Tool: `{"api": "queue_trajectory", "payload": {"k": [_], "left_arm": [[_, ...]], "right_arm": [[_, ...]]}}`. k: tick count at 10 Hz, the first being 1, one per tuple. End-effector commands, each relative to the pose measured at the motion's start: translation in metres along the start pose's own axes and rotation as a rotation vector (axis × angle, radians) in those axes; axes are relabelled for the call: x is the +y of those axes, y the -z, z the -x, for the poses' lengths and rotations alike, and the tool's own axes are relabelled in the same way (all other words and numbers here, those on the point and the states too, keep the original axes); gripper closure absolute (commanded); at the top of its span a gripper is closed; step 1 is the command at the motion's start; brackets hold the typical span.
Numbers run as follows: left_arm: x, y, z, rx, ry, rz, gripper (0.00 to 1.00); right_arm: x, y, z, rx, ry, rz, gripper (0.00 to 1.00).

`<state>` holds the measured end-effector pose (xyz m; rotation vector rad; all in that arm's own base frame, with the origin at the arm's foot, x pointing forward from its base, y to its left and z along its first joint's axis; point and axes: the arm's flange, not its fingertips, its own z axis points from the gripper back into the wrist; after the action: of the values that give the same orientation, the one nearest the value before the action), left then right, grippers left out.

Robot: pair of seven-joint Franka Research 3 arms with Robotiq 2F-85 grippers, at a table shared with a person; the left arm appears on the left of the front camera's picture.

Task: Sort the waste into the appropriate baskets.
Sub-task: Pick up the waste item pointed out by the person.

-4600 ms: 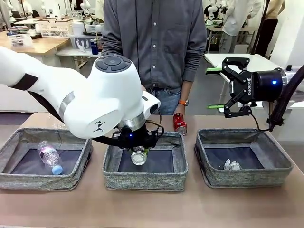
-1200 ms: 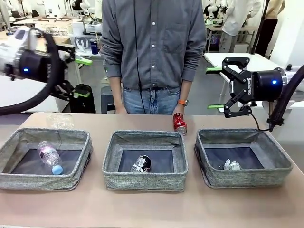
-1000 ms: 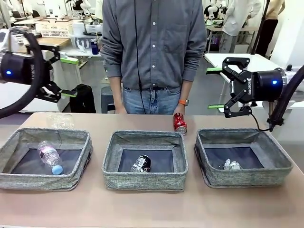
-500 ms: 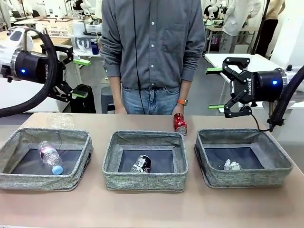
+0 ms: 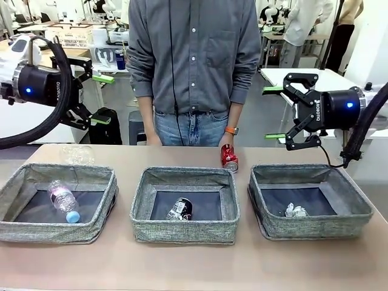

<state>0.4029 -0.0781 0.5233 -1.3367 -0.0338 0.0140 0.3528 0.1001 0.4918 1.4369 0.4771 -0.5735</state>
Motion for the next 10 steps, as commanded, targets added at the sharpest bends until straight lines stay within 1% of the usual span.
{"api": "queue_trajectory", "payload": {"k": [1,10], "left_arm": [[-0.0007,-0.0035,0.0017,0.012,0.021,0.014,0.00],[-0.0007,-0.0035,0.0017,0.012,0.021,0.014,0.00]], "right_arm": [[0.0037,0.0018,0.0023,0.012,0.007,-0.016,0.00],[0.0037,0.0018,0.0023,0.012,0.007,-0.016,0.00]]}}
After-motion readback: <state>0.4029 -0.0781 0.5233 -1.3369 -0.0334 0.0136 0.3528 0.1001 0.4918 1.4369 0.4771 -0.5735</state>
